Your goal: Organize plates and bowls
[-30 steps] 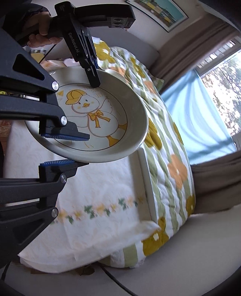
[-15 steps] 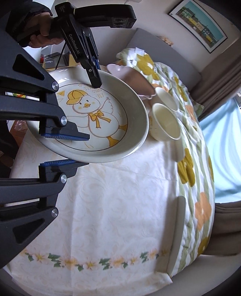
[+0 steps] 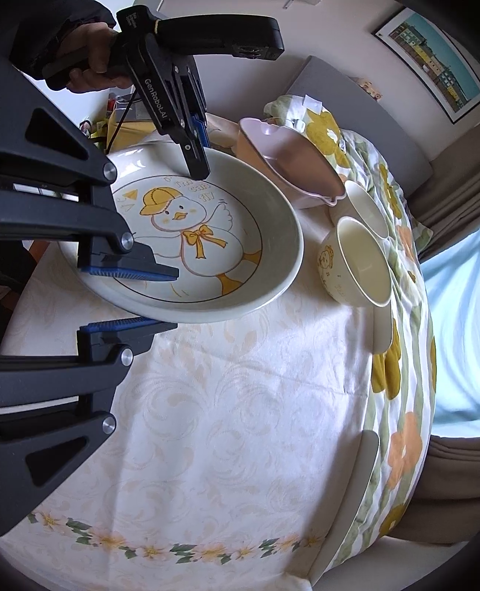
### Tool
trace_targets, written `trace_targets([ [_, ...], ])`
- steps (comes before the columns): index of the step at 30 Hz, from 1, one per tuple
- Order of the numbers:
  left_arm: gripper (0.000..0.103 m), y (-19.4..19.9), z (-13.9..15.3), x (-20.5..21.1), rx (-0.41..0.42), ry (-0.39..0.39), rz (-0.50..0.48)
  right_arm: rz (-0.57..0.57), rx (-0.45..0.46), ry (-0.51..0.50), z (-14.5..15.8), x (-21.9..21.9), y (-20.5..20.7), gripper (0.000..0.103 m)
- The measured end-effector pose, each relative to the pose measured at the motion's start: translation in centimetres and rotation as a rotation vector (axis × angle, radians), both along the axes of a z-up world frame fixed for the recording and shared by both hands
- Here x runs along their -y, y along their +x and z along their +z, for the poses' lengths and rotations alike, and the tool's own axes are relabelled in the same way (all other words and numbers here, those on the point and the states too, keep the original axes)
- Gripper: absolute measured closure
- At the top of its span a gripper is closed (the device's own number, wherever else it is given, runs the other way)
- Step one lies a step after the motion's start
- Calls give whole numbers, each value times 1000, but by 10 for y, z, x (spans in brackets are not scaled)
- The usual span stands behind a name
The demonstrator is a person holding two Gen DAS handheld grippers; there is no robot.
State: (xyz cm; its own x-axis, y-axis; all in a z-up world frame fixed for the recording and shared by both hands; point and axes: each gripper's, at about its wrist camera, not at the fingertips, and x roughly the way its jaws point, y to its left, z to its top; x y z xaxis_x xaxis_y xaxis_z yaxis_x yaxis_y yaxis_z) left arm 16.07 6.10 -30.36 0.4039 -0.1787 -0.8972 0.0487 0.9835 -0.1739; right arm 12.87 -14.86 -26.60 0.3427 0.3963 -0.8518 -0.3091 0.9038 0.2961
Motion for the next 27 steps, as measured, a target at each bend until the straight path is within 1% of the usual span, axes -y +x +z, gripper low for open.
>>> trace_targets([
  [4,86,-1,-3,-1,0,61,-5,17,13,-15,1,-8,2,86],
  [9,87,-1,-3,4,12,120,-24,23,24,-40,0,-12,3,86],
  [13,86,-2,-4,13,30,200,-52,16,16,-50,-4,-15,3,86],
  [18,86,-3,-2,22,48,277,-75,0,15,-60,-7,-17,3,86],
  [27,87,-3,-1,26,54,339,-86,-11,23,-93,-9,-23,4,86],
])
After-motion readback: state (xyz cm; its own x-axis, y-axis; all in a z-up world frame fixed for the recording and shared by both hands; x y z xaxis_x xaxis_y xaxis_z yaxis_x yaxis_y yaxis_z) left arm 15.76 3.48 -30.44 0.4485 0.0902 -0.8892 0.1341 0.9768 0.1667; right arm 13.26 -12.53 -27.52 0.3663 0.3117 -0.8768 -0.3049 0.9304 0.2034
